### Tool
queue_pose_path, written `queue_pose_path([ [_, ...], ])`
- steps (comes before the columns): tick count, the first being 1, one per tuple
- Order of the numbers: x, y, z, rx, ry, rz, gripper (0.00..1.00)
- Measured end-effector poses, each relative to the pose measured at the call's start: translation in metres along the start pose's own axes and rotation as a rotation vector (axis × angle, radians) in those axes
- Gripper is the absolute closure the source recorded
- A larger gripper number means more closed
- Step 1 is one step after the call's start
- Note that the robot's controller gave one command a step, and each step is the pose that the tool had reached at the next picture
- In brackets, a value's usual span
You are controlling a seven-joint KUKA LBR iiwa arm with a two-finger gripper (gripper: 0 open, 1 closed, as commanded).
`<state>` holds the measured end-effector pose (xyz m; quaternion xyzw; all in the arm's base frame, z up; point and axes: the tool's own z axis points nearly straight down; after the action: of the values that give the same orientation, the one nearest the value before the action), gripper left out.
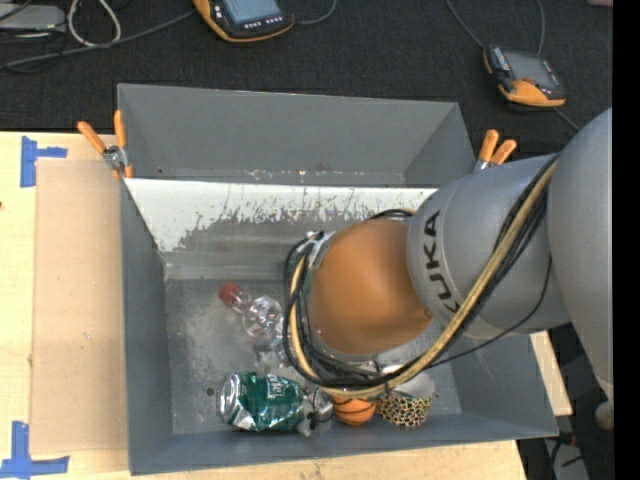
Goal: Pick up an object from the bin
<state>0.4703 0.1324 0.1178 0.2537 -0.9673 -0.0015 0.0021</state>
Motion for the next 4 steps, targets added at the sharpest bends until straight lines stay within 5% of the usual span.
queue_pose_path([
  [1,-0.025,0.009,0.048,0.005,-0.013,0.124,0.0],
  [2,-0.006,-0.024,0.047,0.0,-0.008,0.203,1.0],
  [4,-0.006,-0.024,0.038,-0.001,-0.006,0.204,1.0],
])
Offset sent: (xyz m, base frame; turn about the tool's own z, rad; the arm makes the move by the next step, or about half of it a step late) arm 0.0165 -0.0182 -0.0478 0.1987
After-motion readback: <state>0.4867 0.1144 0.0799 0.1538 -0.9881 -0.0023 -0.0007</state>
